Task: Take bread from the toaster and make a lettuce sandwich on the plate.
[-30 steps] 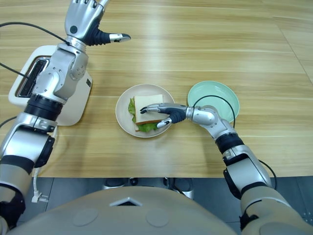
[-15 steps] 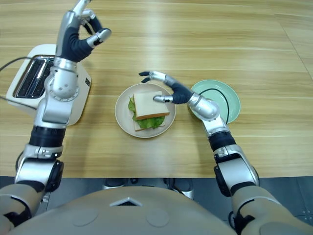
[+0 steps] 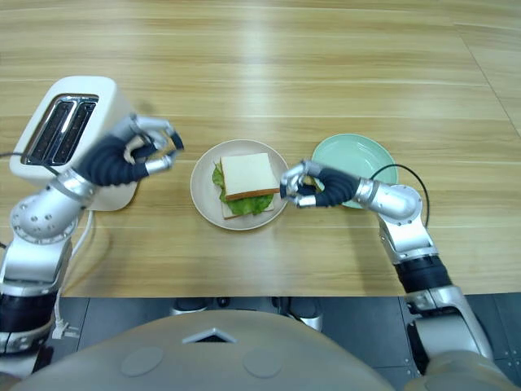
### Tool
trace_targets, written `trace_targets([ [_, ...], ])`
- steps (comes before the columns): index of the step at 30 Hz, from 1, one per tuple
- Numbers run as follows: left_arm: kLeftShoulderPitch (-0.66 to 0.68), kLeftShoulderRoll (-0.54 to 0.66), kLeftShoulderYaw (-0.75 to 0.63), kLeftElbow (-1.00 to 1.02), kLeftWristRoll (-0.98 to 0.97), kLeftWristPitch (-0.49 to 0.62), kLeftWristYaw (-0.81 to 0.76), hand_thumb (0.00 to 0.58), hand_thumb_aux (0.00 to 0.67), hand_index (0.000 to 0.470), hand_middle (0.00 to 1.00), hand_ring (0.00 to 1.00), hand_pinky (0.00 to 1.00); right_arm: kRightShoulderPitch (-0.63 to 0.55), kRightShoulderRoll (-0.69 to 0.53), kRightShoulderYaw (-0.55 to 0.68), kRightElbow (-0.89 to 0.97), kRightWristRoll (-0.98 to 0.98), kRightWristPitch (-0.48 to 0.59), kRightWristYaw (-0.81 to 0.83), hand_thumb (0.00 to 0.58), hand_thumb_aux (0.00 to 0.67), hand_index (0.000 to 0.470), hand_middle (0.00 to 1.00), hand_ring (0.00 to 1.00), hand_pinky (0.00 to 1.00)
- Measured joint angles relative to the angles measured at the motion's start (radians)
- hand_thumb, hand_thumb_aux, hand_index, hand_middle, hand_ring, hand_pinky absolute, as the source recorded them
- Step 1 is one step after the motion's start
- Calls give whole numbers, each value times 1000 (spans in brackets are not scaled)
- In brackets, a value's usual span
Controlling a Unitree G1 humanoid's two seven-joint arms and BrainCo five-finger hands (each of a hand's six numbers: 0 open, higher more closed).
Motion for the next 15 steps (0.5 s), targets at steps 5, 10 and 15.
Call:
trace_targets([
  [5, 98, 35, -173, 44, 93, -29, -122, 580, 670, 460, 1000, 1000, 1000, 83, -15, 101, -58, -153, 18, 23, 580, 670, 460, 1000, 1000, 1000],
  [10, 98, 56, -275, 135, 249, -75, -153, 580, 670, 460, 1000, 1000, 1000, 72, -3, 138, -12, -304, -5, -16, 580, 670, 460, 1000, 1000, 1000],
  [15, 81, 69, -315, 250, 407, -139, -119, 580, 670, 460, 1000, 1000, 1000, 40, 52, 165, 68, -418, -63, -93, 580, 670, 460, 1000, 1000, 1000],
])
